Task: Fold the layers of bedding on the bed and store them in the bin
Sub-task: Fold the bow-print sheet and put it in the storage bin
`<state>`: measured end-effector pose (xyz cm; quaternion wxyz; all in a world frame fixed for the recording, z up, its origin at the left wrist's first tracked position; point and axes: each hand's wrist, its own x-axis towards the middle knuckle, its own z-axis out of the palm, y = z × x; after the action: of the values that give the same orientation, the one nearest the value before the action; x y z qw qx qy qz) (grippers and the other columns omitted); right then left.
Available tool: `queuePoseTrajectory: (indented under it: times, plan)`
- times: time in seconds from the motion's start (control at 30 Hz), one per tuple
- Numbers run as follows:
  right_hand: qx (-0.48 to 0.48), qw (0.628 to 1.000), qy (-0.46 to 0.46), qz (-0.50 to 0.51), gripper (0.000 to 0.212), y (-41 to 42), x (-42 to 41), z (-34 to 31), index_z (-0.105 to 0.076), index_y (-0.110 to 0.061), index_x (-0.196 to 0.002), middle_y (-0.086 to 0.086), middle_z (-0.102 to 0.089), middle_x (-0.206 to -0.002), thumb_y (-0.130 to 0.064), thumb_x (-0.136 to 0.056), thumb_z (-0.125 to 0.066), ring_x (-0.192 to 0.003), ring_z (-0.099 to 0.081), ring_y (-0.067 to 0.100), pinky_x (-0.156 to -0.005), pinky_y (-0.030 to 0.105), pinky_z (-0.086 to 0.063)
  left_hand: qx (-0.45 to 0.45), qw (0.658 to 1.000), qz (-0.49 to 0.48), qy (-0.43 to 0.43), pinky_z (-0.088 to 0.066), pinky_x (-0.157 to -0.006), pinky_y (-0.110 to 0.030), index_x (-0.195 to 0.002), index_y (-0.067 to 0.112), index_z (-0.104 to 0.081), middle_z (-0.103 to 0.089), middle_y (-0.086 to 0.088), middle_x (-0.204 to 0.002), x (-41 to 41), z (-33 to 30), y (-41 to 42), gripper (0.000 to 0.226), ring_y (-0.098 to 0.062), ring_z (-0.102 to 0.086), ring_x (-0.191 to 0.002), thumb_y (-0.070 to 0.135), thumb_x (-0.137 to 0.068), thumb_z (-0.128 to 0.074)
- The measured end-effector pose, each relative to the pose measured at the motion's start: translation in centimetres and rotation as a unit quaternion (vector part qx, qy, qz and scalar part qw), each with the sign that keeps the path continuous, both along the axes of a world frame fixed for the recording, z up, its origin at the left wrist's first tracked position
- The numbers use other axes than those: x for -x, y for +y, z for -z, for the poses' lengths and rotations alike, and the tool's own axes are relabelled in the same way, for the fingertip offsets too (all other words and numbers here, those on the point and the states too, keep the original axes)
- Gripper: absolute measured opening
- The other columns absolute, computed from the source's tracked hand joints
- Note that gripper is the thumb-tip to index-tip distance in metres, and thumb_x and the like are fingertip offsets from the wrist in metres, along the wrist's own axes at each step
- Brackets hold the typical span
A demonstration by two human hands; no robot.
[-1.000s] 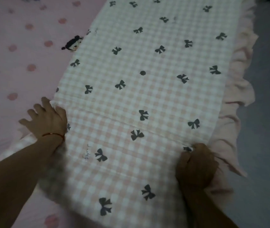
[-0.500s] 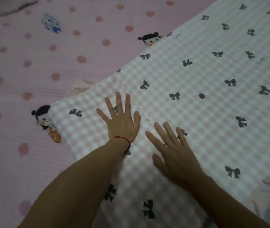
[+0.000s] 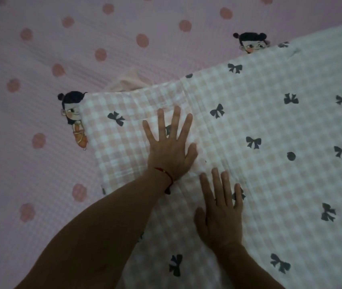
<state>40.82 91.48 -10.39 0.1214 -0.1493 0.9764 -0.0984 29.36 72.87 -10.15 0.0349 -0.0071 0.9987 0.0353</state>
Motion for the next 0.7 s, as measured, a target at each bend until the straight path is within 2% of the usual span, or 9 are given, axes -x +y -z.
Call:
queuePoseTrajectory:
  times: [0.27, 0.4, 0.5, 0.53, 0.6, 0.67, 0.7]
  plan:
    - [0.018, 1.000, -0.023, -0.002, 0.087, 0.2, 0.1, 0.5, -0.005, -0.024, -0.164, 0.010, 0.001, -0.171, -0.046, -0.088, -0.042, -0.158, 0.003, 0.031, -0.124, 0.061, -0.006, 0.029, 0.999, -0.016, -0.019, -0.004, -0.113, -0.073, -0.162, 0.027, -0.006, 0.005, -0.006, -0.169, -0.1, -1.3, 0.5, 0.072, -0.041, 0.008, -0.153, 0.059, -0.099, -0.022]
    - [0.044, 0.999, -0.010, -0.019, 0.085, 0.7, -0.1, 0.4, -0.010, -0.020, -0.164, 0.012, -0.002, -0.171, -0.045, -0.091, -0.045, -0.158, 0.001, 0.033, -0.124, 0.060, -0.006, 0.045, 0.997, -0.028, -0.056, -0.005, -0.113, -0.072, -0.162, 0.029, -0.006, 0.003, -0.004, -0.170, 0.0, -1.6, 0.9, 0.072, -0.040, 0.006, -0.154, 0.060, -0.099, -0.022]
    - [0.066, 0.997, 0.000, -0.041, 0.085, 1.2, 0.0, 0.2, -0.014, -0.017, -0.163, 0.015, -0.005, -0.170, -0.044, -0.091, -0.050, -0.157, -0.003, 0.036, -0.123, 0.062, -0.011, 0.040, 0.995, -0.066, -0.056, -0.004, -0.115, -0.072, -0.161, 0.032, -0.008, -0.003, -0.002, -0.170, -0.8, -3.8, 1.7, 0.066, -0.033, 0.003, -0.156, 0.055, -0.101, -0.022]
    - [0.067, 0.997, 0.001, -0.046, 0.085, 1.2, 0.2, 0.1, -0.014, -0.016, -0.163, 0.016, -0.005, -0.170, -0.044, -0.091, -0.049, -0.157, -0.004, 0.037, -0.122, 0.062, -0.012, 0.028, 0.994, -0.098, -0.044, -0.004, -0.115, -0.072, -0.161, 0.031, -0.011, -0.008, -0.002, -0.169, -1.6, -4.8, 1.8, 0.062, -0.029, 0.000, -0.156, 0.050, -0.103, -0.023]
    - [0.072, 0.996, 0.004, -0.052, 0.084, 1.3, 0.0, -0.1, -0.015, -0.015, -0.163, 0.017, -0.007, -0.170, -0.044, -0.092, -0.049, -0.157, -0.005, 0.037, -0.122, 0.063, -0.013, 0.009, 0.975, -0.222, -0.009, -0.006, -0.118, -0.070, -0.159, 0.025, -0.018, -0.015, -0.006, -0.168, -5.4, -6.9, 1.6, 0.060, -0.028, -0.007, -0.155, 0.038, -0.102, -0.030]
    - [0.069, 0.996, 0.000, -0.051, 0.083, 1.3, 0.0, -0.3, -0.014, -0.015, -0.163, 0.016, -0.007, -0.170, -0.043, -0.092, -0.047, -0.157, -0.006, 0.036, -0.122, 0.062, -0.013, -0.005, 0.932, -0.362, 0.030, -0.014, -0.119, -0.066, -0.157, 0.020, -0.024, -0.018, -0.013, -0.165, -10.8, -7.7, 0.7, 0.061, -0.033, -0.019, -0.151, 0.036, -0.100, -0.038]
    - [0.070, 0.996, -0.003, -0.053, 0.084, 1.3, 0.1, -0.4, -0.013, -0.014, -0.163, 0.016, -0.006, -0.170, -0.043, -0.092, -0.047, -0.157, -0.005, 0.036, -0.122, 0.062, -0.012, -0.045, 0.901, -0.429, 0.039, -0.024, -0.117, -0.063, -0.154, 0.020, -0.027, -0.026, -0.015, -0.161, -13.8, -8.3, 0.4, 0.060, -0.035, -0.030, -0.146, 0.042, -0.100, -0.041]
